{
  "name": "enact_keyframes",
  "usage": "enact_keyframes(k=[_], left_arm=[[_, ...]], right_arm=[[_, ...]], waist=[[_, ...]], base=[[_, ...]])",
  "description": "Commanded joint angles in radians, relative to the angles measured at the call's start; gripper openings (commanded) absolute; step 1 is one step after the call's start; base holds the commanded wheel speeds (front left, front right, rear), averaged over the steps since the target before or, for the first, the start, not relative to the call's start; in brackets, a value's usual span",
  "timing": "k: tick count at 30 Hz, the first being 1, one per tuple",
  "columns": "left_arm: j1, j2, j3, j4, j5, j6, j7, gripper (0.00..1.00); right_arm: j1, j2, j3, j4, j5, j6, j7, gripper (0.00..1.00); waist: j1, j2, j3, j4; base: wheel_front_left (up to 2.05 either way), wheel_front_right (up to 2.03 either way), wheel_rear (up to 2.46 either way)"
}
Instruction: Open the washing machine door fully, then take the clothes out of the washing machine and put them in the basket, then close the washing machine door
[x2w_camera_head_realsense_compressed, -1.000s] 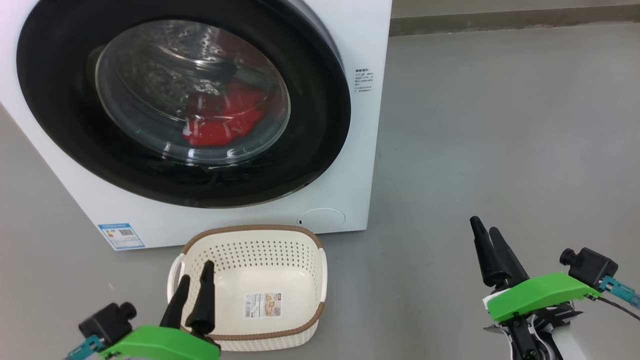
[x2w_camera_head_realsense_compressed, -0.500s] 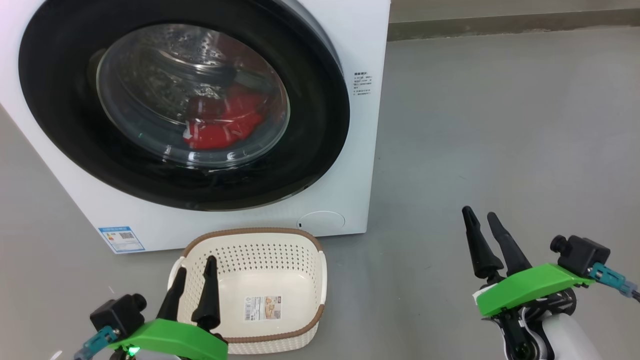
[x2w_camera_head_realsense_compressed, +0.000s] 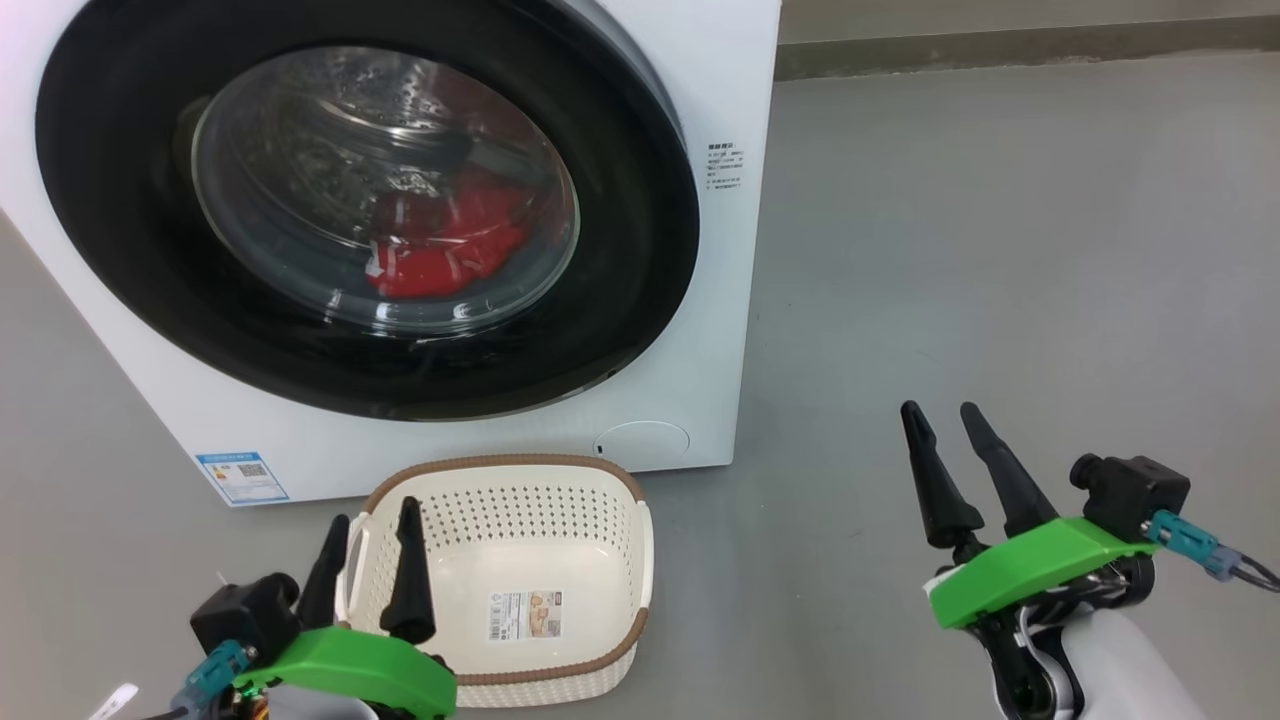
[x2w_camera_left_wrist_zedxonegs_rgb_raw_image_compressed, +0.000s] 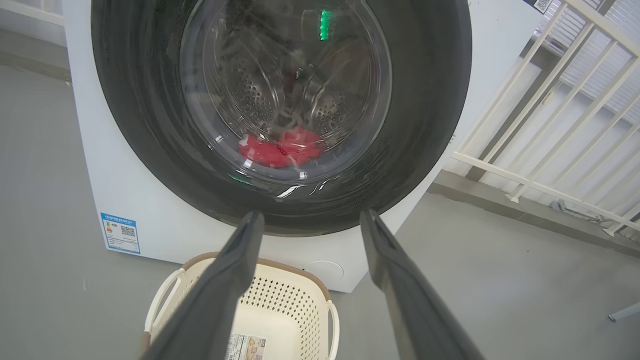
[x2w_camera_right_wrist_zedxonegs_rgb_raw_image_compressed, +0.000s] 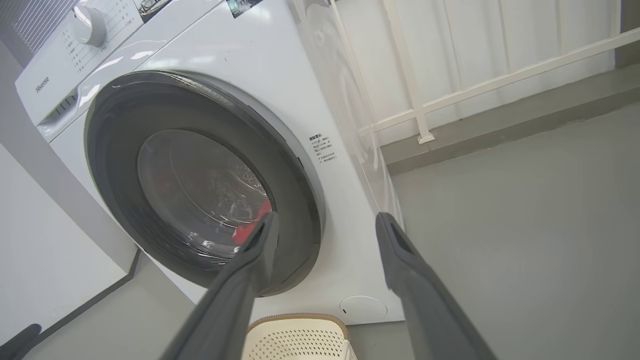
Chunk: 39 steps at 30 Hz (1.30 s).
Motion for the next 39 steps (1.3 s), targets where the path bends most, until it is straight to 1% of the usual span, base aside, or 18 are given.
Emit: enact_keyframes(k=[1,5,15,26,39], left_arm=[[-0.057,0.018,0.027,-0.027,0.035,0.01,-0.016,1.0],[-0.065,0.019,0.036,-0.024,0.087,0.028,-0.027,1.0],[-0.079,0.021,0.048,-0.017,0.208,0.056,-0.057,1.0],[-0.094,0.023,0.059,0.0,0.303,0.08,-0.085,1.0],[-0.094,0.022,0.065,0.021,0.298,0.072,-0.085,1.0]], right_arm=[[-0.063,-0.008,0.024,-0.021,-0.028,0.0,-0.015,1.0],[-0.075,-0.009,0.029,-0.013,-0.077,0.0,-0.027,1.0],[-0.107,-0.011,0.046,0.018,-0.202,0.0,-0.056,1.0],[-0.136,-0.014,0.064,0.043,-0.309,0.0,-0.085,1.0],[-0.143,-0.014,0.056,0.056,-0.323,0.0,-0.085,1.0]], waist=[[-0.0001,0.0,0.0,-0.001],[-0.0001,0.0,-0.002,-0.002],[-0.0001,0.0,-0.001,-0.005],[-0.0001,0.0,0.0,-0.007],[-0.0001,0.0,0.0,-0.008]], base=[[0.0,0.0,0.0],[0.0,0.0,0.0],[0.0,0.0,0.0],[0.0,0.0,0.0],[0.0,0.0,0.0]])
